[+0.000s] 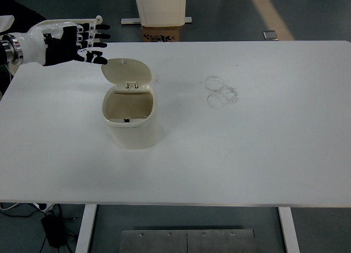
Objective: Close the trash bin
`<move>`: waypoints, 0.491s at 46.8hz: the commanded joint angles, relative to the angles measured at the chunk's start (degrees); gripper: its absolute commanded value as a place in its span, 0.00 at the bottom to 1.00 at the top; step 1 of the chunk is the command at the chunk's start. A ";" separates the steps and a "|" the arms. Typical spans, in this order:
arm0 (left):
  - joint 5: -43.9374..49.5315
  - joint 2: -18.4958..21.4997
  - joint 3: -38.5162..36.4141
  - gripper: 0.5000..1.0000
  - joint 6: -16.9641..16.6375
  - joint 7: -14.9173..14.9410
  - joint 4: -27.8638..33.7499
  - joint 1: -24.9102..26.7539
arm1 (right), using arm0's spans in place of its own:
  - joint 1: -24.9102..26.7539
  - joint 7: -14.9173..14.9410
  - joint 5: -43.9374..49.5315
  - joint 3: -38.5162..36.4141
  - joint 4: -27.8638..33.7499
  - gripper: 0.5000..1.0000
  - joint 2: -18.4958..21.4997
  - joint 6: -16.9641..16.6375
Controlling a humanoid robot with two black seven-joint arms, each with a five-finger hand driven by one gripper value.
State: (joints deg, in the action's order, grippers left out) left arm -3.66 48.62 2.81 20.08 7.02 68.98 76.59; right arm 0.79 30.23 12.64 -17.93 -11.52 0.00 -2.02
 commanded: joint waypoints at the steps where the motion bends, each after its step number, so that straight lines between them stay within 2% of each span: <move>1: -0.74 -0.01 -0.35 1.00 0.57 0.54 0.54 0.40 | 0.00 0.01 0.01 0.00 0.00 0.98 0.00 0.00; 16: -4.60 -0.01 -3.95 1.00 3.30 1.33 4.59 3.30 | -0.09 0.01 0.01 0.00 0.00 0.98 0.00 -0.09; 23: -5.48 -0.01 -5.89 1.00 6.46 1.33 4.94 5.76 | -0.18 -0.08 0.01 0.00 0.00 0.98 0.00 -0.09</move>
State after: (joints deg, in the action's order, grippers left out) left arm -8.84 48.61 -2.60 25.47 8.36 73.82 81.81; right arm 0.61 30.23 12.66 -17.93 -11.52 0.00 -2.13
